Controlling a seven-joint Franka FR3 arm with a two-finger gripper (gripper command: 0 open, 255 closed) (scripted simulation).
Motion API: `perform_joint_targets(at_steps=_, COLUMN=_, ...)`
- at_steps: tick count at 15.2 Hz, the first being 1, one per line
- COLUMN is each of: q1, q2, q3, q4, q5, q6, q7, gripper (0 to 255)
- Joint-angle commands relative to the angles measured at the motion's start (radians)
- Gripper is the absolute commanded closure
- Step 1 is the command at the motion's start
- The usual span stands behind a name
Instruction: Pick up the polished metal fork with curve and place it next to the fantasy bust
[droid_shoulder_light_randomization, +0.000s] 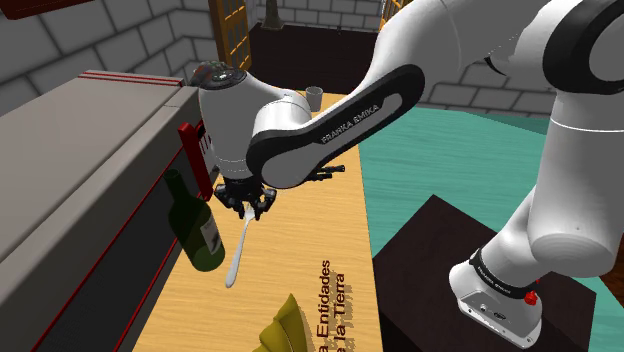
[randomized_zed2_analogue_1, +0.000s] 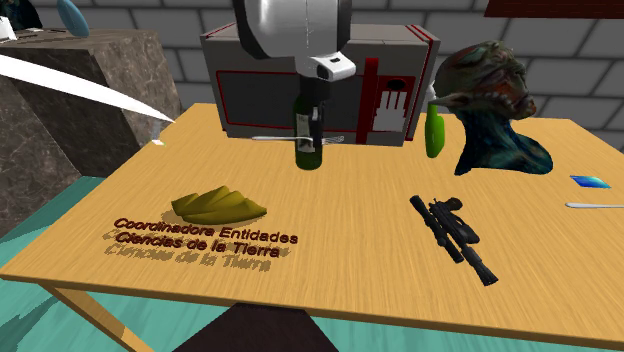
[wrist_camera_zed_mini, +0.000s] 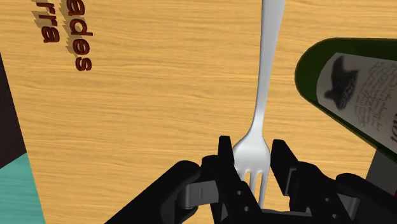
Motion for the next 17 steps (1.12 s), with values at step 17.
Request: perform_joint_targets(at_steps=17, q1=-0.021, q2=-0.102, q3=0.037, q4=0.12, q5=0.082, q6=-0.203, q7=-0.057, gripper=255)
